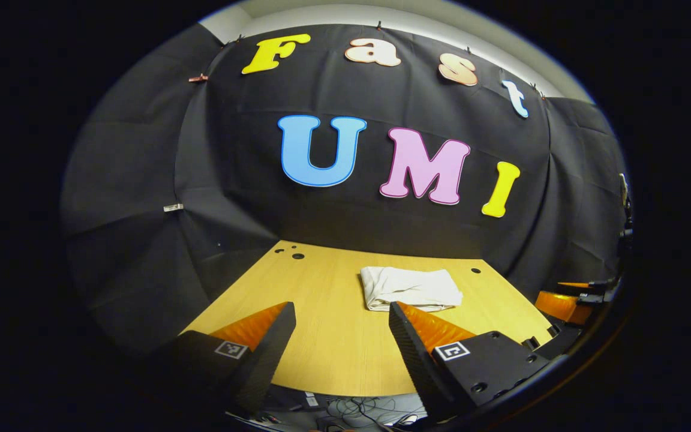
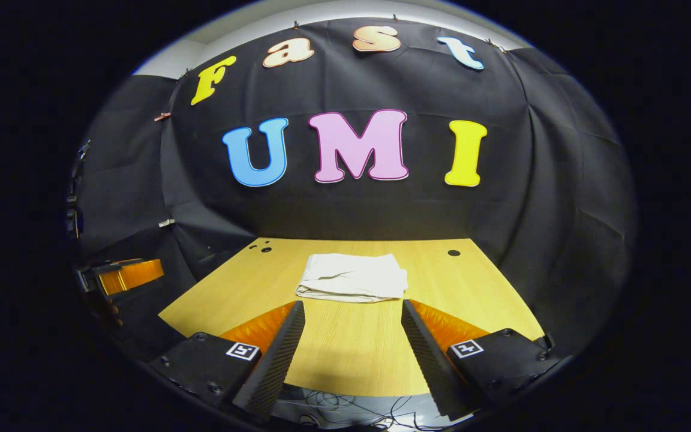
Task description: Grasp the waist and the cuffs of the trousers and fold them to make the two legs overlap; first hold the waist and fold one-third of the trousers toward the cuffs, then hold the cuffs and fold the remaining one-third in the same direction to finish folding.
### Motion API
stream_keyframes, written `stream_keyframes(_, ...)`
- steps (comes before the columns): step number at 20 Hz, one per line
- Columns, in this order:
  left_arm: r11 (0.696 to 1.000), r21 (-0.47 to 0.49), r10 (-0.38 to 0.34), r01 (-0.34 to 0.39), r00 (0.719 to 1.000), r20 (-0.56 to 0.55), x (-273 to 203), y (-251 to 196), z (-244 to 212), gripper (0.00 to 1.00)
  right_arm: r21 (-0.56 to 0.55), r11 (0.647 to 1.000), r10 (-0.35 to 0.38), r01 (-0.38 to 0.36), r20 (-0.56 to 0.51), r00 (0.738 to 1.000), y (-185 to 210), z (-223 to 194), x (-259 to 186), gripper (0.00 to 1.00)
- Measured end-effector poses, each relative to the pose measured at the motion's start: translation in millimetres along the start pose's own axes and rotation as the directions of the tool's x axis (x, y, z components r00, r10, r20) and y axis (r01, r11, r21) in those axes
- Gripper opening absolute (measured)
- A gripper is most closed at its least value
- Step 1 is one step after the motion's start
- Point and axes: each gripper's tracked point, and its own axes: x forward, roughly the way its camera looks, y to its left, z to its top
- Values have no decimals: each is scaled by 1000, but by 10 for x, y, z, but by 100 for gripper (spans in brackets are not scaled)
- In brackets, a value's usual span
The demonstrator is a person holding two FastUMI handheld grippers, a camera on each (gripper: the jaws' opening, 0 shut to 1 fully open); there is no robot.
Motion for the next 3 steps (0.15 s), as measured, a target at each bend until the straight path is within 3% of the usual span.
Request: stream_keyframes(3,999,9,-42,42,999,-30,12,-24,-90,97,55,998,4,-1,-47,999,136,-261,-74,99)
